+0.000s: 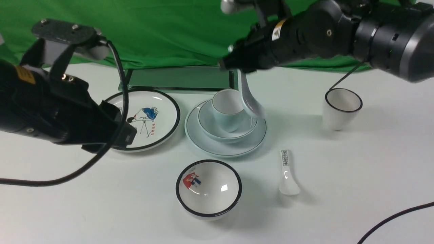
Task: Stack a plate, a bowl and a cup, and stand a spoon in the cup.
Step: Use the right arm to put the blue soup spoon into the blue teacup in the middle
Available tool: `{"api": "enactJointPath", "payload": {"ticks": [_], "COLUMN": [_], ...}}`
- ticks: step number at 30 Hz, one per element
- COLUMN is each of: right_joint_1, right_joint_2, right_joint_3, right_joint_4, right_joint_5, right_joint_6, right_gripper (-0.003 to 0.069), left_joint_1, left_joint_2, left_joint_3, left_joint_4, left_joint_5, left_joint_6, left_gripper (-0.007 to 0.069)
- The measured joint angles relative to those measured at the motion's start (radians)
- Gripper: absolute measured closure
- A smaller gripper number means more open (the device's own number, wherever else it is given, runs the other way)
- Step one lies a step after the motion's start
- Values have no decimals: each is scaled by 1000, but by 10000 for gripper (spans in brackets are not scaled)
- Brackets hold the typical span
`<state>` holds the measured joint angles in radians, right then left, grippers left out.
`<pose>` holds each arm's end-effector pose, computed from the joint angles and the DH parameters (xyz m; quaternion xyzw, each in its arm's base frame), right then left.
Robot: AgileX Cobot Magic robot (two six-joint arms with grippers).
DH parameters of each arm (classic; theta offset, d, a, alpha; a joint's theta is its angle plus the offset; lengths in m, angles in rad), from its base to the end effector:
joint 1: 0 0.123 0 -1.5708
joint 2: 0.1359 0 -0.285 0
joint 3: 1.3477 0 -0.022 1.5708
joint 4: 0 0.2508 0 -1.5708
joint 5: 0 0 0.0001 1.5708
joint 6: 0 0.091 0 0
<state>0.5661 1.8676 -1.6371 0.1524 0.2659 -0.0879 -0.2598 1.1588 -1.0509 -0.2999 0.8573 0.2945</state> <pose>0.3815 0.2468 0.3317 -0.2200 0.8056 0.1850 0.5180 0.2186 -0.0792 0.3470 0.2029 0.9092 -0.1336 0.3381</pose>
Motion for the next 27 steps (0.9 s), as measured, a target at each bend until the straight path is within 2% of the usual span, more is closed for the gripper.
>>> {"api": "enactJointPath", "payload": {"ticks": [5, 10, 19, 24, 27], "right_joint_1": [0, 0, 0, 0, 0], "right_joint_2": [55, 150, 236, 236, 223], "right_joint_3": [0, 0, 0, 0, 0], "right_joint_4": [0, 0, -1, -1, -1], "right_joint_5": [-313, -425, -394, -312, -230], "right_joint_6": [-10, -11, -27, -42, -67], "right_gripper": [480, 480, 477, 423, 378], "left_joint_1": [0, 0, 0, 0, 0], "left_joint_2": [0, 0, 0, 0, -18], "left_joint_3": [0, 0, 0, 0, 1], "left_joint_4": [19, 42, 67, 67, 95], "left_joint_5": [-6, -40, -57, -54, -30], "left_joint_6": [1, 3, 3, 0, -42], "left_gripper": [382, 382, 382, 382, 382]}}
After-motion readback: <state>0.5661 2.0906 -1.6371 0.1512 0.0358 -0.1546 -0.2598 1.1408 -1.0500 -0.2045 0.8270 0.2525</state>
